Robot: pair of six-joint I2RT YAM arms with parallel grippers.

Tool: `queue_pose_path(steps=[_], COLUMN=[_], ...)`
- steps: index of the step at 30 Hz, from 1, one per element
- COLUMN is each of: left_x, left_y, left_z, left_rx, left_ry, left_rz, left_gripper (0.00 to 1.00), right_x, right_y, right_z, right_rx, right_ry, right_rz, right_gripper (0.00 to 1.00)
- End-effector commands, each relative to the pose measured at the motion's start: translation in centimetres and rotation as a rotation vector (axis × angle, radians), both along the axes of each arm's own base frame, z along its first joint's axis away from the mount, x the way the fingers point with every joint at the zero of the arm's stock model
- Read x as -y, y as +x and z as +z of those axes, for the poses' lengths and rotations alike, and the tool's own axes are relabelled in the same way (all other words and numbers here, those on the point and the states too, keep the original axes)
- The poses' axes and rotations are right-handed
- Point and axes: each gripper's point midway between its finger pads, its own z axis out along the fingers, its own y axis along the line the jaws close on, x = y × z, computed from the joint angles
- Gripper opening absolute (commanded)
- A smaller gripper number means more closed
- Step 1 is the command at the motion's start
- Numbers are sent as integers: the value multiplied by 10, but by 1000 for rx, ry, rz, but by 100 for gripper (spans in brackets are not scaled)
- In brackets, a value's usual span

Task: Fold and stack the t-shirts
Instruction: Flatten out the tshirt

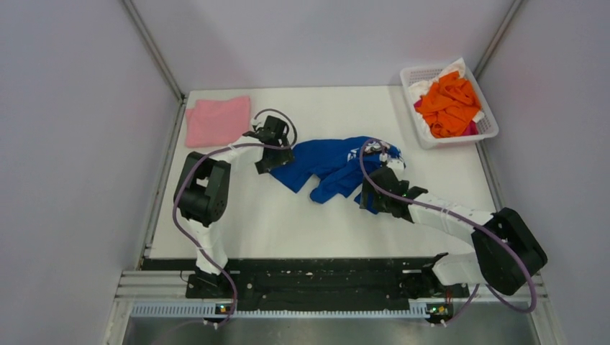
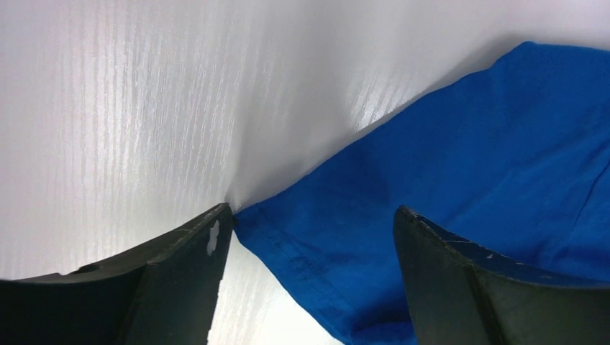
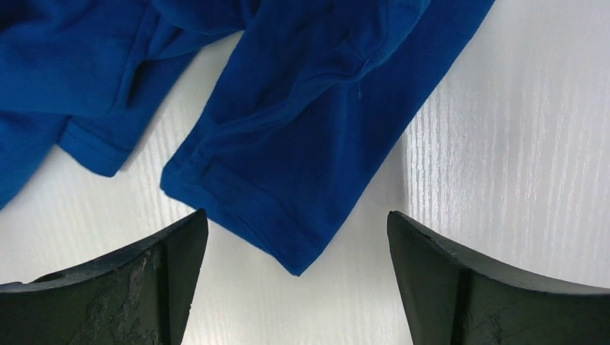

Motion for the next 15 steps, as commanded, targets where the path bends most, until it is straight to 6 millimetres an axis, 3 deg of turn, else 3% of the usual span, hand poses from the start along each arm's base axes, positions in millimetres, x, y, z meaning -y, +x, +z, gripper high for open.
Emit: queue_pose_path(steps=[1,6,8,10,13,14,15], left_x=[7,18,20,20,14,12,9], left_y=[-24,-40,-41,-40,-39,-39,-38], left_z=[-22,-46,-52,-53,-44,-38,-31], left_rx=[-125,-191,-207,-206,-169,-143,-111], left_ry=[-19,-55,-61,-55,-38,-34,-30], left_rz=[-34,-71,-80,-78,-71,-68,-63], left_gripper=[80,50,29,0,0,0,0], right_x=[-8,-12,-12,-8,-4,-3,-1], right_y=[25,21,19,17,18,19,20], right_z=[9,-8,-14,-20,-21,-20,-17], right_rx=[78,43,35,29,44,57,71], right_ry=[4,-2,-5,-12,-19,-20,-25], right_rz=[-45,-31,-31,-50,-67,-74,-84], right_gripper=[90,81,77,73,63,57,44])
